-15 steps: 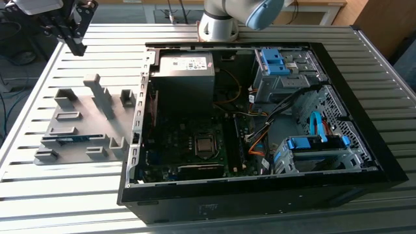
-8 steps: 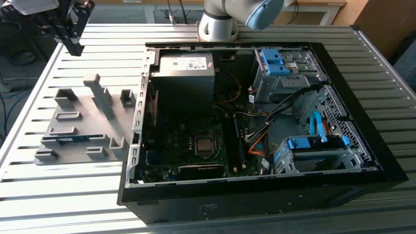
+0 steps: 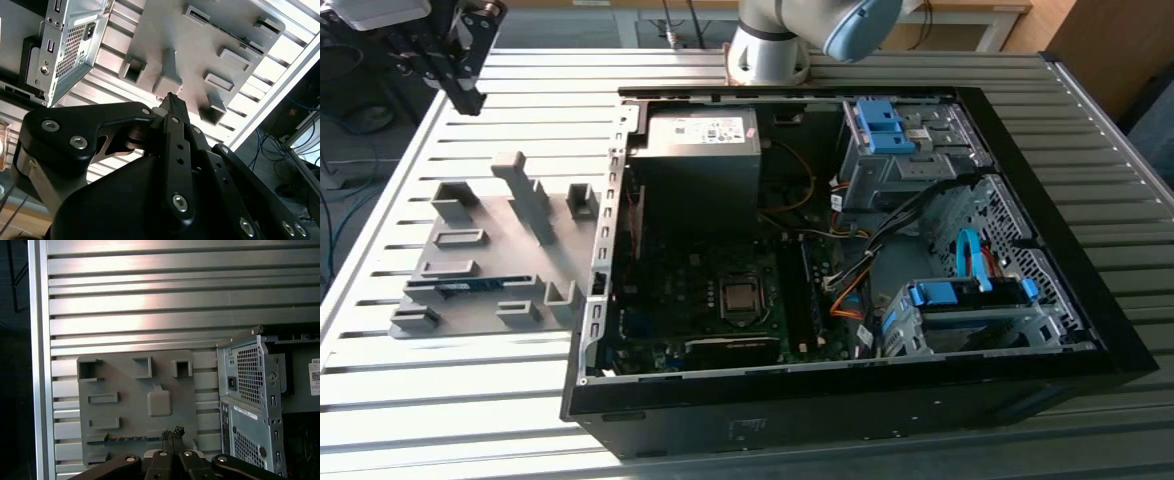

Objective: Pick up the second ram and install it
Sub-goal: 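Reach for the second ram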

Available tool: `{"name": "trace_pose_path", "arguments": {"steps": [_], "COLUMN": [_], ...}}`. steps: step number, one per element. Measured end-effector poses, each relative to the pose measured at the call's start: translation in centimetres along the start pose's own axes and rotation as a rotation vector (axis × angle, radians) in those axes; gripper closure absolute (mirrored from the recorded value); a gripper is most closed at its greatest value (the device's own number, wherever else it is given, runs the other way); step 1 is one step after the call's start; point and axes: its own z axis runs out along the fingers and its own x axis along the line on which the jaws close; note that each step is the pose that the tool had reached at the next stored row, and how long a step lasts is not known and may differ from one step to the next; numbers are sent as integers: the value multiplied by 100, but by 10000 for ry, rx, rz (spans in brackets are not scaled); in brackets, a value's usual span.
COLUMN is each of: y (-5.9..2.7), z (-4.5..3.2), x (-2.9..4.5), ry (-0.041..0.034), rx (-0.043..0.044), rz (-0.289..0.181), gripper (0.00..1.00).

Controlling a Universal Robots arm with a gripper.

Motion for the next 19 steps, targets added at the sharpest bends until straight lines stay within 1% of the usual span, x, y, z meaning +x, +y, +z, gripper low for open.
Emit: {"name": "trace_pose_path", "arguments": {"steps": [19], "y": [-10], "z": [-2], "x": [130], "ry": [1], "rx": [0], "rz": [1], "gripper": [89]}}
